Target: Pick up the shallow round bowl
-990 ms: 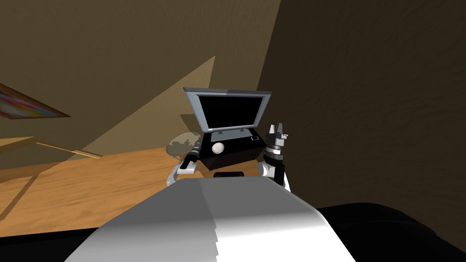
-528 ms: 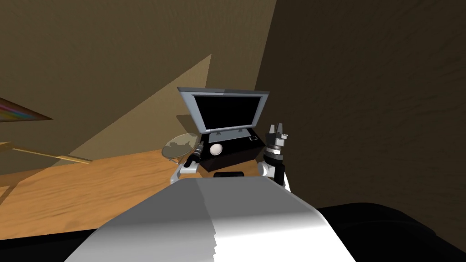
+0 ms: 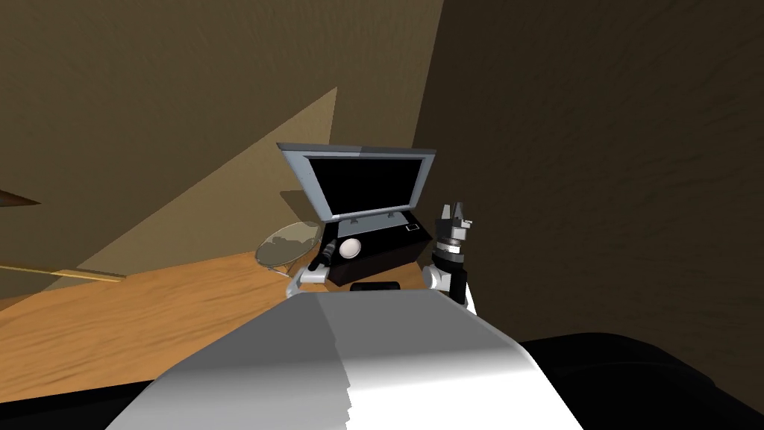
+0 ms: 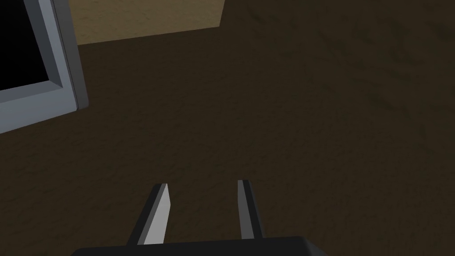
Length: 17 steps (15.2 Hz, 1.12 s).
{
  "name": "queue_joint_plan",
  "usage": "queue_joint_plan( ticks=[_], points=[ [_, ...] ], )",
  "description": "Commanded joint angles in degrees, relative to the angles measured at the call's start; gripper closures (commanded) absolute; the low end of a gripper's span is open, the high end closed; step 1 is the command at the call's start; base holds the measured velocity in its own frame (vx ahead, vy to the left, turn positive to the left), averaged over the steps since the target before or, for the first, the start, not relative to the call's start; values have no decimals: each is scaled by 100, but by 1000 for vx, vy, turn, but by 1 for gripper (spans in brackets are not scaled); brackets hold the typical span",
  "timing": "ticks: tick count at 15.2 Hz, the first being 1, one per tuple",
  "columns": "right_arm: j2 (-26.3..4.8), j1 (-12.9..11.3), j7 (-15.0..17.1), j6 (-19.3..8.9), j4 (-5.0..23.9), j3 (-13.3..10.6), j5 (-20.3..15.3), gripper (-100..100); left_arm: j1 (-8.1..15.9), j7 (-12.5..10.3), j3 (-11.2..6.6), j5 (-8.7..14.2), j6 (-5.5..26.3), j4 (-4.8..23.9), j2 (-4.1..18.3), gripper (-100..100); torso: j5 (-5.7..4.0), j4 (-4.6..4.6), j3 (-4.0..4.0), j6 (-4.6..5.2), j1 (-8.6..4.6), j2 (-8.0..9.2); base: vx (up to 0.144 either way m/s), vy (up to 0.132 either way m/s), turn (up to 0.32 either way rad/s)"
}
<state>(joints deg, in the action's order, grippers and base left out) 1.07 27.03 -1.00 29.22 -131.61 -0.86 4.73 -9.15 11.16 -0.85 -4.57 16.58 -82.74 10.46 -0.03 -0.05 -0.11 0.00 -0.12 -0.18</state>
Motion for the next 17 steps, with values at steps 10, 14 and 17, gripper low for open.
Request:
queue_joint_plan(
  ticks=[10,14,17],
  points=[
    [0,0,0,0,0,0,0,0,401,366,-14,-115,1028,1009,-120,-100,0,1,2,0,1,3,37,-18,-58],
    [0,0,0,0,0,0,0,0,577,516,-21,-162,1436,1440,-176,-100,0,1,2,0,0,4,34,-16,-59],
    [0,0,0,0,0,0,0,0,664,589,-24,-186,1634,1651,-206,-100,0,1,3,-1,1,5,26,-12,-30]
  ],
)
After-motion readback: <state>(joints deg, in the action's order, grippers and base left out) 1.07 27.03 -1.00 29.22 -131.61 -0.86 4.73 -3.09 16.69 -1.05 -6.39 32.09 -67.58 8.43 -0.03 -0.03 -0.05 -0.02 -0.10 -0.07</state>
